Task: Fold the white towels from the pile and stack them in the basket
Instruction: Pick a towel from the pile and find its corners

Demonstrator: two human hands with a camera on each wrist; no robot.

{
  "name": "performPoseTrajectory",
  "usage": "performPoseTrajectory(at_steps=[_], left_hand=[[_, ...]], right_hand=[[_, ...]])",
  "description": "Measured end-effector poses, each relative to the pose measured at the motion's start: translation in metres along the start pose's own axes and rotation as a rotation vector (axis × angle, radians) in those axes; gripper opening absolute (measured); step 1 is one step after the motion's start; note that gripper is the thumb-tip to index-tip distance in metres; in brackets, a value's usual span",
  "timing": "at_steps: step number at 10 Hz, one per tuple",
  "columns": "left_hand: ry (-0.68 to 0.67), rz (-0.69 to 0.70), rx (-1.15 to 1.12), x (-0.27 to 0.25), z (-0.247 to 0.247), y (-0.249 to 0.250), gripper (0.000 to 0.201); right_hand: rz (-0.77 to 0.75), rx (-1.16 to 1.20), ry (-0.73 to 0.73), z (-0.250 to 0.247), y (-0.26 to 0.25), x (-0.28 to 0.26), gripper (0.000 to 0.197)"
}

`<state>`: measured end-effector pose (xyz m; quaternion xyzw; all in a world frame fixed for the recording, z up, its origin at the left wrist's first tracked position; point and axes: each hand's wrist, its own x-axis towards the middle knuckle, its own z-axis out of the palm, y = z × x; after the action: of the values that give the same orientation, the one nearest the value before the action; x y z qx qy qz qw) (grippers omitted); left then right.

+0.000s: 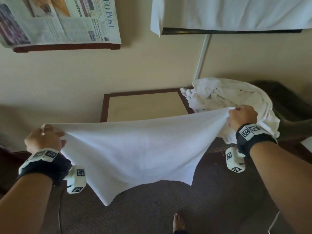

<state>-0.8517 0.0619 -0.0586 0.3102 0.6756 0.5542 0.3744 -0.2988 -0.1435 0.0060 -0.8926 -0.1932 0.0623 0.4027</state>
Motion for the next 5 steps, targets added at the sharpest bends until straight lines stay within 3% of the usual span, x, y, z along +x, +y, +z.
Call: performPoseTrajectory(at_steps=[1, 3, 4, 5], left_hand=[[-0.011, -0.040, -0.114, -0.019, 0.015, 0.007, 0.033], [-0.007, -0.182, -0.410, -0.002, 0.055, 0.030, 0.030], [-0.123, -0.210, -0.420, 0.017, 0.083, 0.046, 0.044], [-0.133, -0.225, -0.396, 0.049, 0.116, 0.057, 0.044]], right_hand=[[0.084, 0.188, -0.008, 0.013, -0.001, 0.011, 0.011], [0.220, 0.600, -0.032, 0.033, -0.045, 0.021, 0.025], [0.278, 0.783, -0.052, 0.056, -0.064, 0.047, 0.036], [0.272, 0.873, -0.080, 0.089, -0.085, 0.079, 0.031]])
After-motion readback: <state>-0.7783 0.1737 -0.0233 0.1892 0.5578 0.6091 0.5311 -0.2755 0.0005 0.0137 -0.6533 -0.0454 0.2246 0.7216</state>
